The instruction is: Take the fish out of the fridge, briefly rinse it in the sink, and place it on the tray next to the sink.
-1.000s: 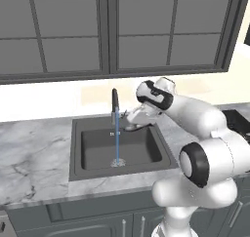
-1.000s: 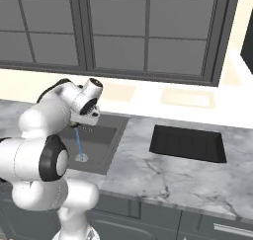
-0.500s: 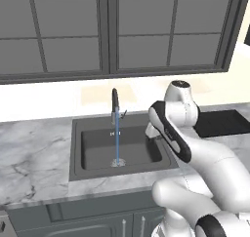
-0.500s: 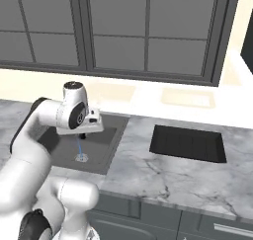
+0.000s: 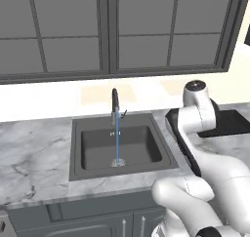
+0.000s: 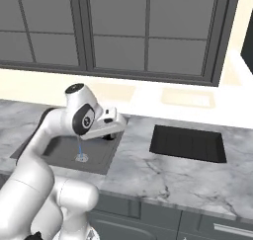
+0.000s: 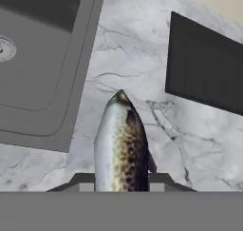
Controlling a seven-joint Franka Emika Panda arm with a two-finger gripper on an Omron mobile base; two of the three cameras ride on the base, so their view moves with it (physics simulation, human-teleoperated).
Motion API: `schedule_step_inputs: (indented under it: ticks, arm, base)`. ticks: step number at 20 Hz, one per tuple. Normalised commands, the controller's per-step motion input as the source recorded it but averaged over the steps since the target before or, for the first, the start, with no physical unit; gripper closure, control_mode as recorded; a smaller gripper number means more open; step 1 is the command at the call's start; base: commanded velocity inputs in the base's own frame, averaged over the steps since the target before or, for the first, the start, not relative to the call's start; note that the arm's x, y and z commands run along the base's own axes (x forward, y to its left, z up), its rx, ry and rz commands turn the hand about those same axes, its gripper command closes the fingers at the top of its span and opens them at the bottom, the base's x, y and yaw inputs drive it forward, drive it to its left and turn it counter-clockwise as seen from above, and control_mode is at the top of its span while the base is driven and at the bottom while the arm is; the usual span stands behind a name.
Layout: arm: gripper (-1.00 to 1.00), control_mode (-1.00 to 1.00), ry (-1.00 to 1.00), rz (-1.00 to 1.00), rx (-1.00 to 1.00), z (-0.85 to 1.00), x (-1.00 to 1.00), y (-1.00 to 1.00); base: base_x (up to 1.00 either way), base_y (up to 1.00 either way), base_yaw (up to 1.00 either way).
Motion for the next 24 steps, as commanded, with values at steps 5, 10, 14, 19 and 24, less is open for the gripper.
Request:
schedule_step_inputs:
  ticks: [5,10,14,19,24]
  arm:
    - [1.0,-1.0,-0.14,-0.1,-0.21,0.36,0.3,-1.0]
    - [1.0,-1.0,-0.13,0.0,0.01,-0.04,0.59,-1.0]
    - [1.0,-1.0,-0.08,0.01,0.14,-0.1,0.54,-1.0]
    - [1.0,-1.0,-0.01,0.0,0.24,-0.13,0.59,-1.0]
    - [1.0,-1.0,0.0,0.0,0.17,-0.17,0.02,-0.21]
  base:
    - [0.0,0.0,0.0]
    - [0.0,0.0,0.0]
    - [0.0,0.0,0.0]
    - [0.0,0.0,0.0]
    - [0.0,0.0,0.0]
